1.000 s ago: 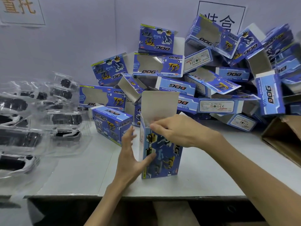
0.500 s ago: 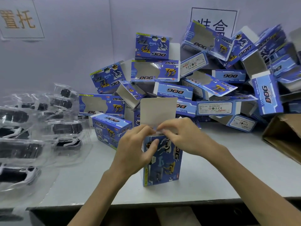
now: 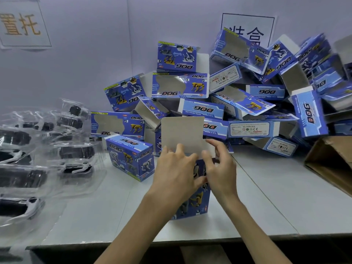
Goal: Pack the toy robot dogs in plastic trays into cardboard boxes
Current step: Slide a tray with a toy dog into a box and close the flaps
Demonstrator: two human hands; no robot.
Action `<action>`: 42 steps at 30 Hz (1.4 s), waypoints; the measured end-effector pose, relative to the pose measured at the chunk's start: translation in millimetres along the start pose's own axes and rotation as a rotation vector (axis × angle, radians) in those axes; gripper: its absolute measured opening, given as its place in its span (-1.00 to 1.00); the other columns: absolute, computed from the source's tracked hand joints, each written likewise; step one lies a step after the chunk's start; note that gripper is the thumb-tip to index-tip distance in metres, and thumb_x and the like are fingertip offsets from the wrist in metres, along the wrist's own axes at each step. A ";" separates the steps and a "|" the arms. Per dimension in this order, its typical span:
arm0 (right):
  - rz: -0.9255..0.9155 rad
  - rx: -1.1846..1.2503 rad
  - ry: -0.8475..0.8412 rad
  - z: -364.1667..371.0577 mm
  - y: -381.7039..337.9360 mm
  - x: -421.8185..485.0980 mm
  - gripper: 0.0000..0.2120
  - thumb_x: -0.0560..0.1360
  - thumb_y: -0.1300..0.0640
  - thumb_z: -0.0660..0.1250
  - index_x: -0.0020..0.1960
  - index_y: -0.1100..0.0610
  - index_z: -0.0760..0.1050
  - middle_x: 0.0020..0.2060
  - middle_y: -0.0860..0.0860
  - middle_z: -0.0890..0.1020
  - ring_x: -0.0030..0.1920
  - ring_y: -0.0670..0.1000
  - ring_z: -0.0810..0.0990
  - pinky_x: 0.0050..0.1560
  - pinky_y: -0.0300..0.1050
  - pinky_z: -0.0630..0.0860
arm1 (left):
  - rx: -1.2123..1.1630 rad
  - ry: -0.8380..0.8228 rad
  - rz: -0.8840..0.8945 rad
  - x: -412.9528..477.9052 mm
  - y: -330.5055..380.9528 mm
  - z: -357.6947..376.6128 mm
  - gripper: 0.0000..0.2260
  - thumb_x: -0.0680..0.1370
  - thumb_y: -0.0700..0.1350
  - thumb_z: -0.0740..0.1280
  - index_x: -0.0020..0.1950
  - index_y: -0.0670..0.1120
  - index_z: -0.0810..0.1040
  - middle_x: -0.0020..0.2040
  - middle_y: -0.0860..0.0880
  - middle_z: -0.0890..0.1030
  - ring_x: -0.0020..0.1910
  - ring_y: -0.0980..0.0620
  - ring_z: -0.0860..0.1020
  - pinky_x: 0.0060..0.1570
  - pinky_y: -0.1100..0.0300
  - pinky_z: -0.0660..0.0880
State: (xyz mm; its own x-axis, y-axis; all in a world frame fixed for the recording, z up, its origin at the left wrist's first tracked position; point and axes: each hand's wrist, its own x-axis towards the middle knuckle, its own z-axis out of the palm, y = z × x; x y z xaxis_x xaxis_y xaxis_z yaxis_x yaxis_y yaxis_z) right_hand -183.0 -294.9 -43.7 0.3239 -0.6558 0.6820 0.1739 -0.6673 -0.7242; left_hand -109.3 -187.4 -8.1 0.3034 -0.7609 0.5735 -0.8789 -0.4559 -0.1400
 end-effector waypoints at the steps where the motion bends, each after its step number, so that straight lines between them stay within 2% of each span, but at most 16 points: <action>1: -0.010 -0.042 -0.044 -2.6 2.3 -1.5 -0.71 0.59 0.06 0.27 0.29 -0.02 0.51 0.11 -0.34 0.56 0.12 -0.40 0.50 -0.01 -0.52 0.43 | -0.019 0.002 0.000 -0.2 -0.7 -0.9 -0.49 0.51 0.38 0.21 0.32 0.10 0.48 0.13 -0.05 0.49 0.06 -0.09 0.54 0.13 0.06 0.43; 4: -0.034 -0.185 -0.183 -10.3 7.0 1.0 -0.61 0.59 -0.11 0.12 0.32 -0.07 0.54 0.25 -0.18 0.57 0.26 -0.28 0.42 0.30 -0.22 0.41 | -0.039 0.033 0.053 -1.5 -2.6 -2.8 -0.51 0.51 0.36 0.21 0.32 0.11 0.48 0.14 -0.01 0.56 0.02 -0.08 0.57 -0.04 0.13 0.41; 7: -0.065 -0.269 -0.258 -11.9 0.7 1.5 -0.55 0.61 -0.13 0.03 0.23 0.00 0.62 0.24 -0.15 0.60 0.31 -0.17 0.42 0.37 0.08 0.36 | -0.046 0.039 0.128 -1.6 -4.0 -6.5 -0.54 0.55 0.31 0.16 0.35 0.13 0.43 -0.04 0.03 0.67 -0.08 -0.03 0.59 -0.09 0.15 0.35; 9: -0.043 -0.246 -0.271 -15.0 -4.9 6.1 -0.50 0.61 -0.18 -0.01 0.21 -0.02 0.63 0.16 -0.17 0.63 0.26 -0.16 0.47 0.35 0.05 0.39 | -0.051 0.008 0.135 -0.7 -3.8 -6.2 -0.50 0.55 0.33 0.14 0.40 0.10 0.37 -0.08 0.01 0.67 -0.07 -0.06 0.60 0.01 0.09 0.42; 13: 0.080 -0.117 -0.296 -25.5 -5.6 27.4 -0.63 0.67 0.06 0.18 0.46 -0.06 0.42 0.03 -0.21 0.68 0.14 -0.20 0.60 0.00 -0.49 0.45 | -0.092 0.003 0.108 0.5 -0.5 -7.5 -0.38 0.55 0.39 0.08 0.45 0.02 0.26 -0.14 -0.05 0.64 -0.04 -0.11 0.59 0.03 0.03 0.41; 17: 0.200 -0.023 -0.294 -22.1 -2.8 37.6 -0.61 0.57 0.31 0.31 0.33 -0.01 0.50 -0.02 -0.12 0.70 0.07 -0.08 0.65 0.03 -0.20 0.61 | -0.100 0.018 0.137 1.2 -0.9 -9.9 -0.34 0.54 0.44 0.01 0.52 0.10 0.19 -0.17 -0.01 0.63 -0.08 -0.07 0.59 -0.12 0.08 0.30; 19: 0.288 0.082 -0.324 -20.3 -2.7 44.7 -0.64 0.54 0.35 0.32 0.21 -0.04 0.53 -0.01 -0.03 0.68 0.04 -0.03 0.66 -0.14 -0.28 0.61 | -0.071 -0.002 0.141 3.1 -0.3 -11.8 -0.34 0.52 0.47 0.00 0.49 0.13 0.28 -0.13 0.01 0.64 -0.11 -0.02 0.58 -0.18 0.13 0.28; 22: 0.385 0.125 -0.425 -23.5 -8.7 64.4 -0.54 0.44 0.47 0.33 0.15 -0.02 0.50 0.03 0.09 0.64 0.01 0.02 0.64 -0.24 -0.28 0.58 | -0.035 -0.087 0.139 10.8 1.8 -15.4 -0.31 0.49 0.50 0.01 0.43 0.12 0.40 -0.38 0.07 0.40 -0.27 0.03 0.47 -0.28 0.14 0.29; 25: 0.267 -0.065 -0.308 -21.2 -18.0 88.6 -0.58 0.44 0.50 0.21 0.03 0.00 0.51 -0.02 0.02 0.60 0.01 0.00 0.60 -0.17 -0.15 0.58 | -0.015 -0.163 0.136 18.5 1.6 -17.0 -0.29 0.47 0.51 0.06 0.37 0.05 0.48 -0.44 0.08 0.29 -0.30 0.03 0.44 -0.39 0.18 0.23; 28: 0.079 -0.075 -0.121 -7.7 -38.4 123.1 -0.71 0.55 0.35 0.14 -0.06 0.06 0.57 -0.13 -0.03 0.62 -0.08 -0.04 0.58 -0.04 -0.11 0.54 | -0.007 -0.158 0.118 16.9 0.9 -15.9 -0.31 0.46 0.50 0.12 0.35 0.04 0.49 -0.44 0.07 0.30 -0.31 0.00 0.41 -0.38 0.17 0.24; 30: 0.019 -0.141 -0.307 7.1 -54.0 145.1 -0.72 0.64 0.20 0.13 -0.04 0.09 0.61 -0.13 0.01 0.66 -0.09 -0.05 0.60 -0.04 -0.14 0.52 | -0.008 -0.148 0.101 13.6 1.5 -15.9 -0.34 0.46 0.49 0.15 0.34 0.04 0.48 -0.38 0.04 0.44 -0.29 -0.02 0.41 -0.31 0.14 0.27; 32: 0.017 -0.337 -0.634 23.2 -66.4 159.4 -0.67 0.69 0.04 0.11 0.07 0.11 0.64 0.00 0.03 0.66 -0.02 -0.05 0.59 -0.04 -0.17 0.49 | -0.016 -0.140 0.101 12.0 2.2 -15.3 -0.36 0.47 0.48 0.16 0.34 0.05 0.45 -0.16 -0.01 0.63 -0.23 -0.04 0.49 -0.24 0.12 0.26; 34: 0.071 -0.578 -0.901 33.0 -73.2 162.7 -0.61 0.69 -0.11 0.08 0.10 0.06 0.61 0.05 -0.02 0.60 0.00 -0.07 0.54 -0.10 -0.21 0.38 | -0.026 -0.116 0.111 8.6 2.7 -13.3 -0.36 0.48 0.45 0.18 0.39 0.06 0.39 0.02 -0.03 0.67 -0.07 -0.08 0.58 -0.17 0.09 0.28; 36: 0.170 -0.684 -1.016 33.0 -75.3 156.9 -0.57 0.67 -0.21 0.04 0.02 0.03 0.56 -0.01 -0.07 0.54 0.01 -0.06 0.51 -0.06 -0.15 0.34 | -0.027 -0.081 0.105 2.5 2.6 -9.7 -0.39 0.51 0.39 0.21 0.44 0.07 0.32 0.12 -0.06 0.65 0.06 -0.15 0.57 -0.07 0.04 0.32; 39: 0.161 -0.596 -1.080 14.4 -71.3 139.7 -0.47 0.63 -0.30 0.02 0.14 0.07 0.56 0.05 -0.08 0.56 0.12 0.01 0.50 0.09 -0.09 0.38 | -0.013 -0.041 0.069 -5.9 3.9 -3.8 -0.42 0.55 0.26 0.26 0.49 0.08 0.23 0.25 -0.11 0.58 0.20 -0.20 0.48 0.15 -0.01 0.36; 42: 0.089 -0.438 -1.239 -8.5 -60.9 114.5 -0.68 0.64 -0.22 0.13 0.24 -0.16 0.56 0.12 -0.19 0.59 0.16 -0.14 0.55 0.15 -0.26 0.45 | -0.035 0.001 0.065 -8.3 4.8 -2.7 -0.45 0.54 0.22 0.29 0.49 0.11 0.26 0.32 -0.10 0.52 0.29 -0.22 0.43 0.24 -0.04 0.35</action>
State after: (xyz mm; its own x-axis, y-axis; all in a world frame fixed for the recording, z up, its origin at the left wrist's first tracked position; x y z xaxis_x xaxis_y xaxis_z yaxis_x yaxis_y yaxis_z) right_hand -164.4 -332.4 79.3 0.9914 -0.1035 -0.0804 -0.1301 -0.8507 -0.5092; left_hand -117.0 -181.9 -11.3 0.2452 -0.7878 0.5650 -0.9091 -0.3893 -0.1482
